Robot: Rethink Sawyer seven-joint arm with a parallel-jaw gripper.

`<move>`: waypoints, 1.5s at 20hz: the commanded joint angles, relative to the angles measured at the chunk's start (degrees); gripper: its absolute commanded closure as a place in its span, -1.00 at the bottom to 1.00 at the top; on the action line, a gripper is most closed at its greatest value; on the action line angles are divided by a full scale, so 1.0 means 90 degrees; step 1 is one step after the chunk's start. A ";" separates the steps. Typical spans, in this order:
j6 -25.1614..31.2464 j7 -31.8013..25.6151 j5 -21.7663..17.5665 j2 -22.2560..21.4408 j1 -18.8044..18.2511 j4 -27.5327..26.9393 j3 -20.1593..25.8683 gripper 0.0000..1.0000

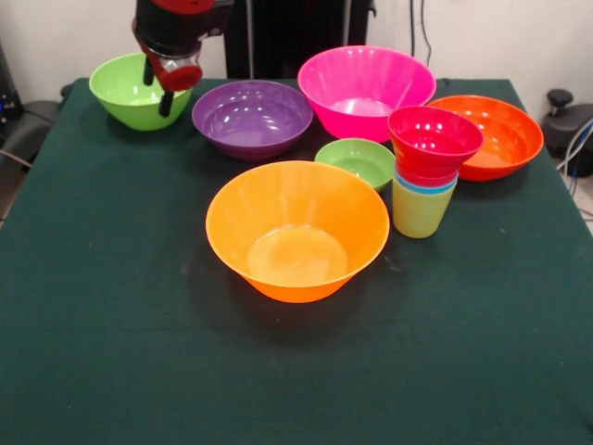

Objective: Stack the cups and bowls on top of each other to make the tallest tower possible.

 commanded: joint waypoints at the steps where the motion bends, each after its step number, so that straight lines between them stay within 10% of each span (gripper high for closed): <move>1: -0.0891 0.0484 -0.0102 0.0682 0.0007 0.0530 0.0433 -1.00; 30: -0.1510 0.0191 -0.0194 0.1003 -0.0118 0.0955 0.0162 -1.00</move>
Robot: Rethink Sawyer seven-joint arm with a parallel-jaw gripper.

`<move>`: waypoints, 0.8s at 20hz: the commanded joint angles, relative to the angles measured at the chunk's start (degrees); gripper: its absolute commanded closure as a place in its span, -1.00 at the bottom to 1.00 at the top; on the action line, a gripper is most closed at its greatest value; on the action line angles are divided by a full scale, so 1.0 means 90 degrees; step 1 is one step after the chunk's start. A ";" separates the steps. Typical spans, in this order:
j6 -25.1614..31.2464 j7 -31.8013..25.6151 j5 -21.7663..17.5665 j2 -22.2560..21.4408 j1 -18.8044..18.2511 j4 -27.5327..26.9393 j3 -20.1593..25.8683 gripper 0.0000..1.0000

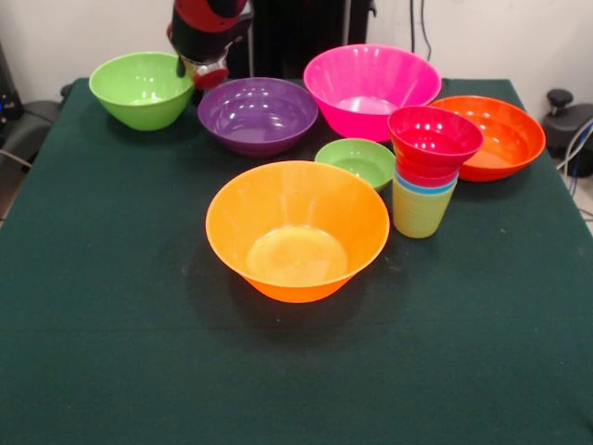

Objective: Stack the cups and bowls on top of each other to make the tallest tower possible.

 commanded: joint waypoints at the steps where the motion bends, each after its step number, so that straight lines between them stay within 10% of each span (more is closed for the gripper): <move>1: -0.0778 0.0221 -0.0227 0.0169 -0.0090 0.0084 0.0448 -1.00; 16: -0.1875 0.0162 -0.0436 0.0476 -0.0171 -0.0183 0.0359 -1.00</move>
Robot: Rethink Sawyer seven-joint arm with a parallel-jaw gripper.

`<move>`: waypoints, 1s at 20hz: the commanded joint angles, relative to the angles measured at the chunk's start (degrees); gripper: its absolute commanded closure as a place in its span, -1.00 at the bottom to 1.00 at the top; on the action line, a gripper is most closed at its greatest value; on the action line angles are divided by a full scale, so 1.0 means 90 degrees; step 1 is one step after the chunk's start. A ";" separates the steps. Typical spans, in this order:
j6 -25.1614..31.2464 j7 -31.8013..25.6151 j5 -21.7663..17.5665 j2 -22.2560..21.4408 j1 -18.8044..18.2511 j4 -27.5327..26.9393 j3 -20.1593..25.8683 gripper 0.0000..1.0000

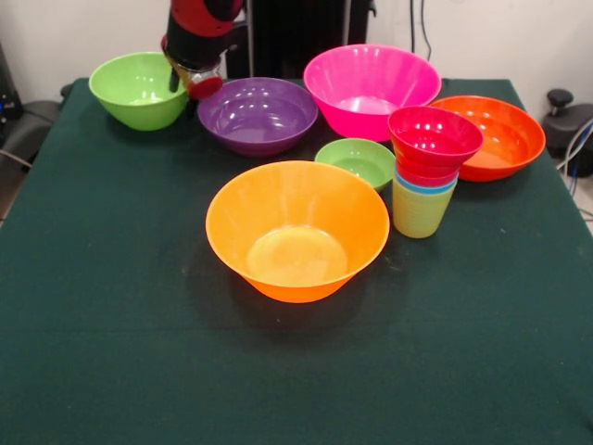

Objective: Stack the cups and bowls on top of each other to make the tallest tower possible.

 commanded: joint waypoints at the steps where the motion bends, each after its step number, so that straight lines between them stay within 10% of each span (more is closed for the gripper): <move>1: -0.0882 0.0162 -0.0338 0.0282 -0.0058 -0.0264 0.0384 -1.00; 8: -0.0777 -0.0359 -0.0708 0.0156 -0.0283 -0.0457 0.0547 -1.00; 9: -0.0741 -0.0372 -0.0792 0.0127 -0.0365 -0.0474 0.0613 1.00; 20: -0.0397 -0.0490 -0.1028 -0.0086 -0.0606 -0.0553 0.0839 1.00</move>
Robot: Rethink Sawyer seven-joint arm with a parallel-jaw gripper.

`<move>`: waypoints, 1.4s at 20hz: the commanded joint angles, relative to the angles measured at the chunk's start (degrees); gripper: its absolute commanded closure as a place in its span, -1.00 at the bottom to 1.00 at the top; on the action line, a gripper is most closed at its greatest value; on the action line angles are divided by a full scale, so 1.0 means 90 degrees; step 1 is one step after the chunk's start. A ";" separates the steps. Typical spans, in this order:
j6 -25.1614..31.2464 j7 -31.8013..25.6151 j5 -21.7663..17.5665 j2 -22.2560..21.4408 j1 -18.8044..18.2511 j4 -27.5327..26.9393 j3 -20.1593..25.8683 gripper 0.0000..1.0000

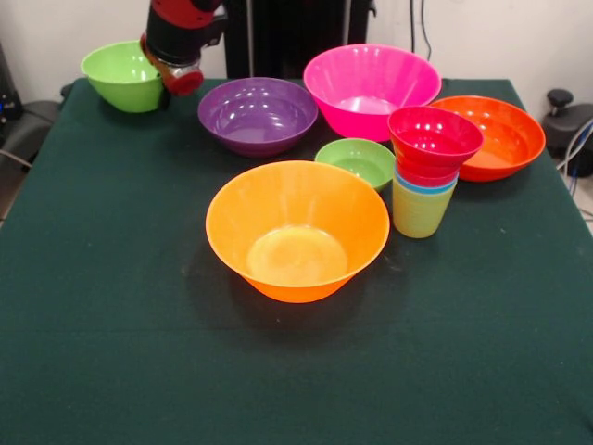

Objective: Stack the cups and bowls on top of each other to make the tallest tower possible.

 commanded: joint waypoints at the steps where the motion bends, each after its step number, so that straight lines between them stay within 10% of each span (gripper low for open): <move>1: 0.0218 -0.0506 -0.0328 -0.0042 -0.0213 -0.0552 0.0879 1.00; 13: 0.2281 -0.1221 -0.0033 -0.1364 -0.0033 -0.0956 0.1241 1.00; 28: 0.4395 -0.1518 0.0108 -0.1555 -0.0181 -0.2244 0.2141 1.00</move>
